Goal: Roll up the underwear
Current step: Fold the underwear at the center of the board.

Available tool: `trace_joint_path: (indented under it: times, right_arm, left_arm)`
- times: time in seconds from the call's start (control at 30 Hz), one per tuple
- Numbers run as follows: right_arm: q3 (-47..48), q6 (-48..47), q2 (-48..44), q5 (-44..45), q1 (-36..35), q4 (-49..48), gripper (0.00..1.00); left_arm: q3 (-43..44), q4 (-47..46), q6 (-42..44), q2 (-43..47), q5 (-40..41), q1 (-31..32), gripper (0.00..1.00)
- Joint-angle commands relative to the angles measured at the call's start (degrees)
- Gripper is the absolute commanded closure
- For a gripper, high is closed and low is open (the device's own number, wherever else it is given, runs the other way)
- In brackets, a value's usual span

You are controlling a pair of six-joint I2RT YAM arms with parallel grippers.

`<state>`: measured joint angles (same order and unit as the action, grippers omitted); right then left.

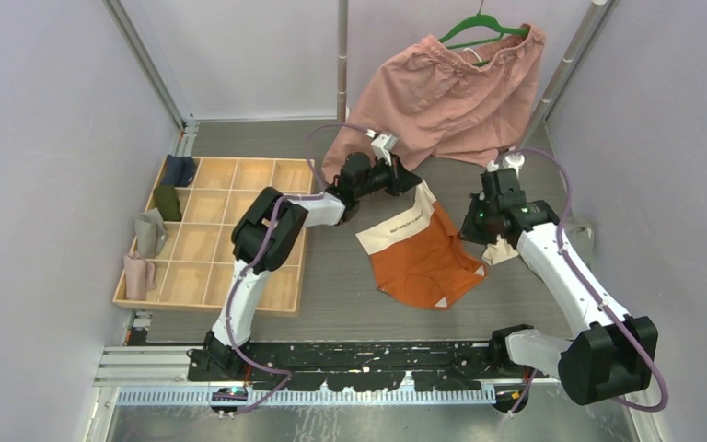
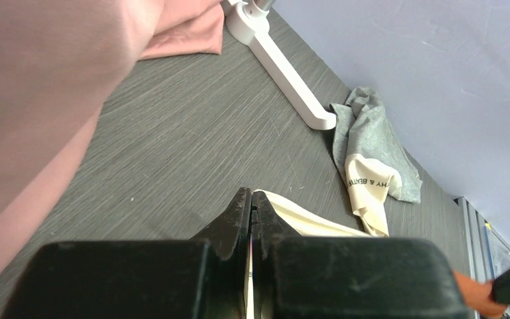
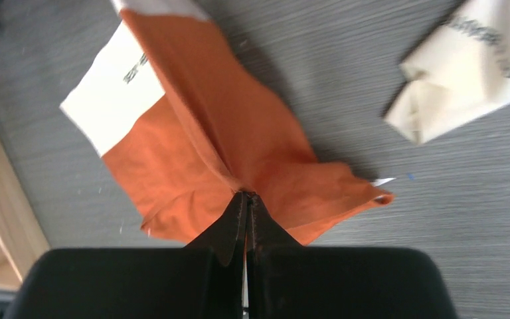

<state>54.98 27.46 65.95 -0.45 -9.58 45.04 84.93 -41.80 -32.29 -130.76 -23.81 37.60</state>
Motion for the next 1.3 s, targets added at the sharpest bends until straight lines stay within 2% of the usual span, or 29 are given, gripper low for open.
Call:
trace_joint_path:
  times: [0.0, 0.27, 0.4, 0.7, 1.27]
  right_arm:
    - [1.4, 2.5, 0.5, -3.7, -6.8, 0.6, 0.99]
    - [2.0, 8.1, 1.2, -2.9, -17.0, -1.2, 0.99]
    - [1.8, 9.0, 1.5, -2.8, -19.5, -1.3, 0.99]
    - [0.0, 11.7, 2.7, -3.6, -23.9, -3.7, 0.99]
    - [-5.6, 15.2, 9.3, -7.1, -26.4, -14.4, 0.99]
  left_arm:
    - [-3.2, -8.2, -1.3, 5.8, -1.2, -2.3, 0.99]
    - [-15.3, -17.5, -2.3, 11.1, -3.6, -4.4, 0.99]
    - [-20.7, -24.3, -4.7, 12.3, -4.3, -5.6, 0.99]
    - [-30.0, -31.3, -3.7, 13.9, -4.4, -6.6, 0.99]
    - [-35.2, -37.4, -4.1, 10.5, -5.1, -8.6, 0.99]
